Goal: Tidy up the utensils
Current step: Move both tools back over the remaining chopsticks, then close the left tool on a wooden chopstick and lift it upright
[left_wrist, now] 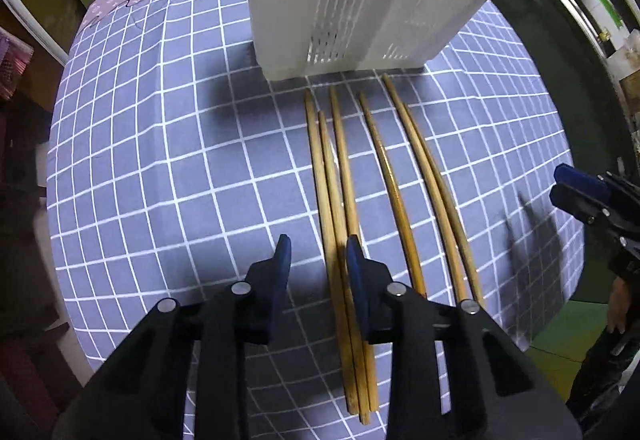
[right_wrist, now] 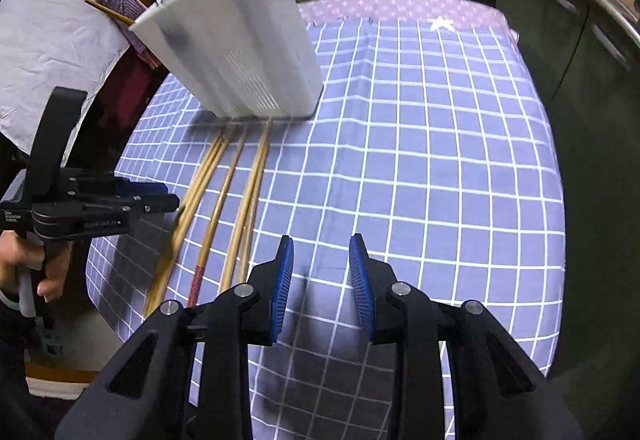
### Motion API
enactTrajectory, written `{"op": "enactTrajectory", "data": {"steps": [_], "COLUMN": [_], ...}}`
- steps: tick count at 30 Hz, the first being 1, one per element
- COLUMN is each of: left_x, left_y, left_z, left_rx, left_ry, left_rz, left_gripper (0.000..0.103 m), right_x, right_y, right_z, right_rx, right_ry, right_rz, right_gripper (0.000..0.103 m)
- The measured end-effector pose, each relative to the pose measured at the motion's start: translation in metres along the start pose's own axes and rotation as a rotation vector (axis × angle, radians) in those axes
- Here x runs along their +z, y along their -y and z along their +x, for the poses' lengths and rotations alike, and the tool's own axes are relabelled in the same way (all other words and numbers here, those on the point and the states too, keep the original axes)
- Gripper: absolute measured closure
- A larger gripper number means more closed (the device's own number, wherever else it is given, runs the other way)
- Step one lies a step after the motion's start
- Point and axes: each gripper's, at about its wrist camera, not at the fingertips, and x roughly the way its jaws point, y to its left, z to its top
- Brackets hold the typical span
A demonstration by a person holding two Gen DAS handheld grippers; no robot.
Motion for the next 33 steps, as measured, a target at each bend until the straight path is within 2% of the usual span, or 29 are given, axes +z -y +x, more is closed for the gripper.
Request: {"op": "enactTrajectory", "data": {"steps": [6, 8, 15, 18, 23, 29, 33], "left_x": [0.004, 0.007, 0.021, 0.027, 0.033, 0.032, 0.027], "left_y": [0.005, 0.008, 0.022, 0.027, 0.027, 0.007, 0.0], "left_z": [0.009, 0.01, 0.024, 0.028, 0.03, 0.018, -0.008], "left_rx": [0.039, 0.041, 0.071, 0.091, 0.078, 0.053, 0.044], "left_ry": [-0.028, -0.034, -0.075, -0.083, -0.099, -0.048, 0.035], "left_rz": [0.017, 0.024, 0.03, 0.03, 0.022, -0.003, -0.001], "left_gripper": [0.082, 0.086, 0.086, 0.092, 0.096, 0.096, 0.096], "right_x": [0.001, 0.001, 0.002, 0.001, 0.002, 0.003, 0.006], "right_y": [-0.007, -0.009, -0.015, -0.018, -0.02, -0.028, -0.039], "right_z": [0.004, 0.003, 0.005, 0.008, 0.01, 0.018, 0.028], "right_rx": [0.016, 0.02, 0.016, 0.016, 0.021, 0.013, 0.001], "right_ry": [-0.012, -0.013, -0.029, -0.042, -0.052, -0.09, -0.128], "right_rz": [-0.013, -0.018, -0.029, -0.035, -0.043, -0.074, -0.104], "right_gripper": [0.067, 0.067, 0.067, 0.067, 0.067, 0.066, 0.063]}}
